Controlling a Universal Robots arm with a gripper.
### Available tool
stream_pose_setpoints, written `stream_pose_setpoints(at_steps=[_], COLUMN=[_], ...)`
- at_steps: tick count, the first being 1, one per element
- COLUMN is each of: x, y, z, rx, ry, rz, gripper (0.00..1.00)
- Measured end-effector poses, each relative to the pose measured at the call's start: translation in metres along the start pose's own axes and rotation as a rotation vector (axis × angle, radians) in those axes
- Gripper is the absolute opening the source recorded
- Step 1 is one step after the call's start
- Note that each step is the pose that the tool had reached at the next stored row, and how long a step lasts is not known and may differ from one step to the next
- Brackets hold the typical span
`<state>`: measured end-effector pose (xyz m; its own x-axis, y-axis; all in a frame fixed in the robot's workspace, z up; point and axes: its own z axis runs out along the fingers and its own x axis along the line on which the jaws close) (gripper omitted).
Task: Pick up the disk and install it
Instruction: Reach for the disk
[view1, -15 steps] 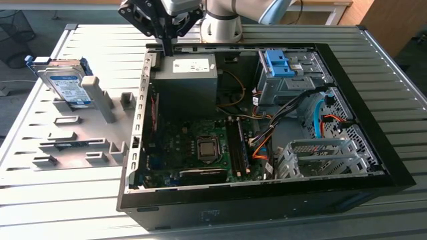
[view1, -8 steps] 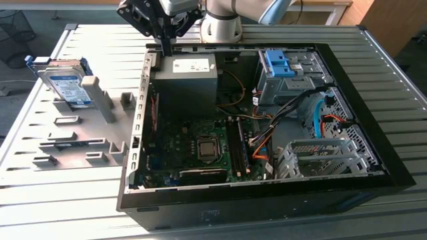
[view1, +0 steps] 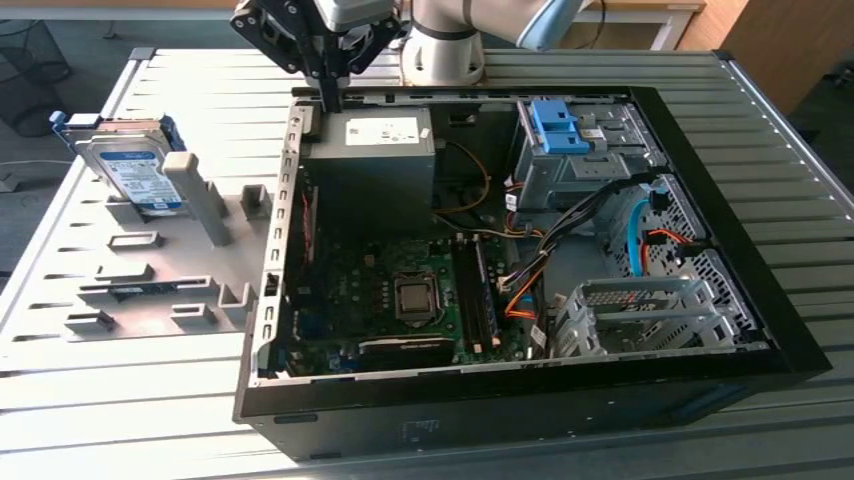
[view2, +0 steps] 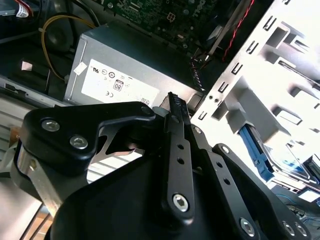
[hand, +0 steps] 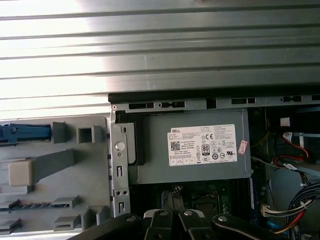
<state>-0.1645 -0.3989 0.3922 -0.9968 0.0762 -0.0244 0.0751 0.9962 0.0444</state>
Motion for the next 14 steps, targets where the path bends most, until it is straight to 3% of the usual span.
stream_pose_setpoints(at_steps=[14], x=[0.0044], y=[-0.0003], z=[0.0002], rx=[0.0000], ry=[0.0000], rz=[0.000], gripper=[0.11])
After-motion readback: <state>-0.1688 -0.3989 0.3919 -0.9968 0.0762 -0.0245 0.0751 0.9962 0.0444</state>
